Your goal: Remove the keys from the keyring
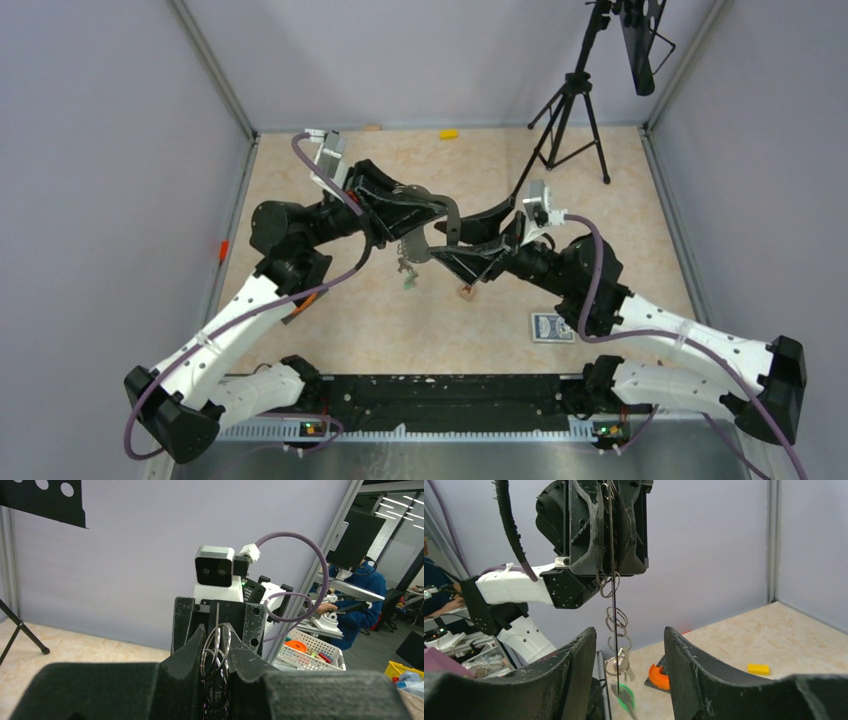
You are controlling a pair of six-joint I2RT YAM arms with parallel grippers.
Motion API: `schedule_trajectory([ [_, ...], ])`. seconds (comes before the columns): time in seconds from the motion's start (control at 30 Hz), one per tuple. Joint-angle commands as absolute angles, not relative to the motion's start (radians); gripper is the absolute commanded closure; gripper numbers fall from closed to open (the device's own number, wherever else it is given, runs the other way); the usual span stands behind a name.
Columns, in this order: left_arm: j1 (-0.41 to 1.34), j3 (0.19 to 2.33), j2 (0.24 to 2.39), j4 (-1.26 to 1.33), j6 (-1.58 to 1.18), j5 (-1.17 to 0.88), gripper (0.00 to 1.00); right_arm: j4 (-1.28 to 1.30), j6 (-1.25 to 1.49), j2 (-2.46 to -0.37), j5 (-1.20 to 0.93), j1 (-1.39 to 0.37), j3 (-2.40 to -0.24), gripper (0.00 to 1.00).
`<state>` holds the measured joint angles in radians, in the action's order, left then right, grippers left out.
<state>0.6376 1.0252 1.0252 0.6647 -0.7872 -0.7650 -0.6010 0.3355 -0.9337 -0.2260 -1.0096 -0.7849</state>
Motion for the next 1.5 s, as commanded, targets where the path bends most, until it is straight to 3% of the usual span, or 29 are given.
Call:
schedule_trajectory([
  [0.0,0.640,1.057,1.006,0.741,-0.785,-0.725,1.00,-0.705,0.382,-0.956,-0.276,-1.002,-0.786,0.50],
  [0.33,0.640,1.052,1.011,0.760,-0.791,-0.708,1.00,-0.767,0.411,-0.994,-0.297,-1.002,-0.776,0.70],
  [0.43,0.640,1.049,1.011,0.764,-0.790,-0.702,1.00,-0.772,0.402,-1.000,-0.319,-1.002,-0.786,0.97],
  [0.47,0.640,1.048,1.010,0.762,-0.789,-0.702,1.00,-0.769,0.396,-1.000,-0.320,-1.002,-0.790,1.00],
  [0.53,0.640,1.046,1.009,0.761,-0.788,-0.700,1.00,-0.769,0.387,-0.992,-0.314,-1.003,-0.792,1.00],
  [0.67,0.641,1.024,1.000,0.766,-0.788,-0.695,0.71,-0.798,0.394,-0.955,-0.245,-1.003,-0.777,1.00],
  [0.77,0.640,1.010,0.990,0.764,-0.787,-0.690,0.59,-0.814,0.394,-0.913,-0.187,-1.002,-0.767,1.00],
  [1.03,0.640,0.997,0.974,0.741,-0.775,-0.680,0.54,-0.850,0.395,-0.861,-0.143,-1.002,-0.766,1.00],
  [1.3,0.640,0.993,0.975,0.728,-0.772,-0.678,0.56,-0.879,0.399,-0.846,-0.135,-1.002,-0.767,1.00],
  [1.47,0.640,0.986,0.984,0.753,-0.789,-0.704,0.34,-0.913,0.403,-0.833,-0.108,-1.002,-0.759,1.00],
])
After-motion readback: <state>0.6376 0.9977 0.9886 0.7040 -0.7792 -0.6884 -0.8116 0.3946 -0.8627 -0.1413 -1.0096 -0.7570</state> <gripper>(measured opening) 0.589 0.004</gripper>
